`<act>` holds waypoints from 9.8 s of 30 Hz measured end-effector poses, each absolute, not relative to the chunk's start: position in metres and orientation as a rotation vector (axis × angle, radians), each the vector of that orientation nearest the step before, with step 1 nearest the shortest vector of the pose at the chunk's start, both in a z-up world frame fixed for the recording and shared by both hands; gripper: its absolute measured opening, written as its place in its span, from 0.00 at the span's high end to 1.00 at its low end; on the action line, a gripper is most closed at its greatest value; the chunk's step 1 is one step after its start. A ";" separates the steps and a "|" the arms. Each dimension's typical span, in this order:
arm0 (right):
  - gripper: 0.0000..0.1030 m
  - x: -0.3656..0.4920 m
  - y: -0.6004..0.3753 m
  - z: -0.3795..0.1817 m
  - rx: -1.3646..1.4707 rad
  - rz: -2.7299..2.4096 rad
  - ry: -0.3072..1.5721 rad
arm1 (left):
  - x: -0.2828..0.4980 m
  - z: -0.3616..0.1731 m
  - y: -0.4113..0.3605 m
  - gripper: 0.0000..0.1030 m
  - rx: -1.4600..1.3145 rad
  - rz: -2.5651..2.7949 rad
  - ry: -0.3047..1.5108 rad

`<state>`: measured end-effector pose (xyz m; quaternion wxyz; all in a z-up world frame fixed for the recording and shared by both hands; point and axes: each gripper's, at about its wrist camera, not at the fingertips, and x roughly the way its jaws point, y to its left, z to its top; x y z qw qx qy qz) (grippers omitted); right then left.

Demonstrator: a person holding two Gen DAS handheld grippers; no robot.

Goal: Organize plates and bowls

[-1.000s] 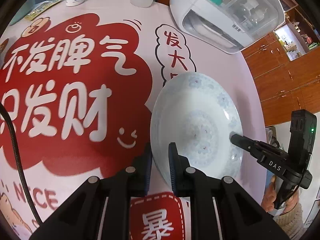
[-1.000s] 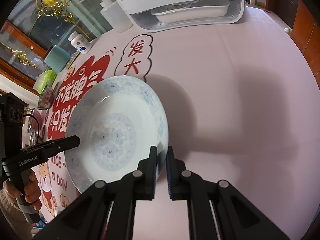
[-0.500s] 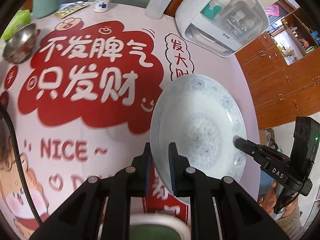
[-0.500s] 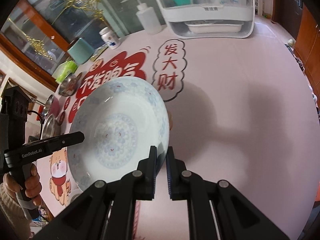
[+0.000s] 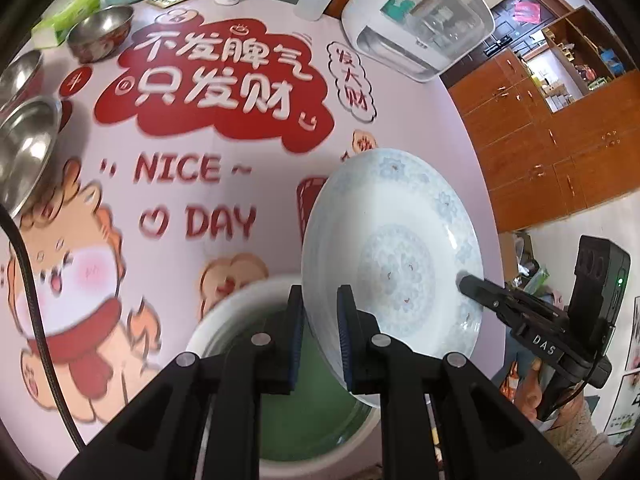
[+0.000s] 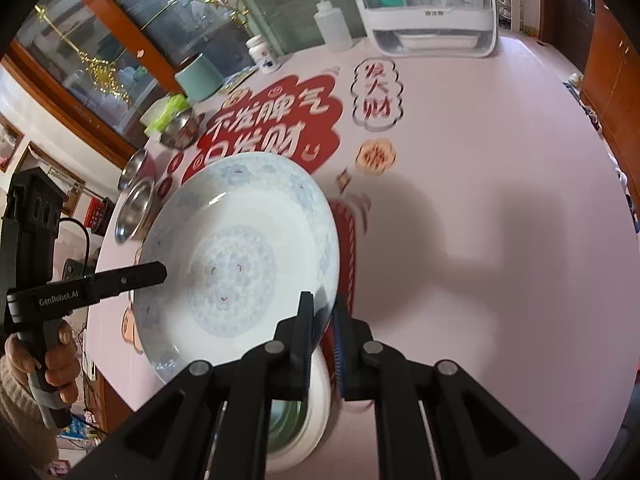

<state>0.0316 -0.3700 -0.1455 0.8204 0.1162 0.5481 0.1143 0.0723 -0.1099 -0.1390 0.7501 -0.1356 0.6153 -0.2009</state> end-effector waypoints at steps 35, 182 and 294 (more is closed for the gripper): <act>0.91 -0.046 -0.311 -0.214 0.198 0.195 1.266 | -0.026 -0.213 -0.072 0.88 -0.148 -0.447 1.501; 0.90 0.224 -0.002 -0.210 0.190 0.194 1.329 | 0.210 -0.199 0.211 0.89 -0.145 -0.162 1.275; 0.69 0.057 -0.030 -0.071 0.042 0.432 1.116 | 0.012 -0.020 0.182 0.15 0.176 -0.033 0.954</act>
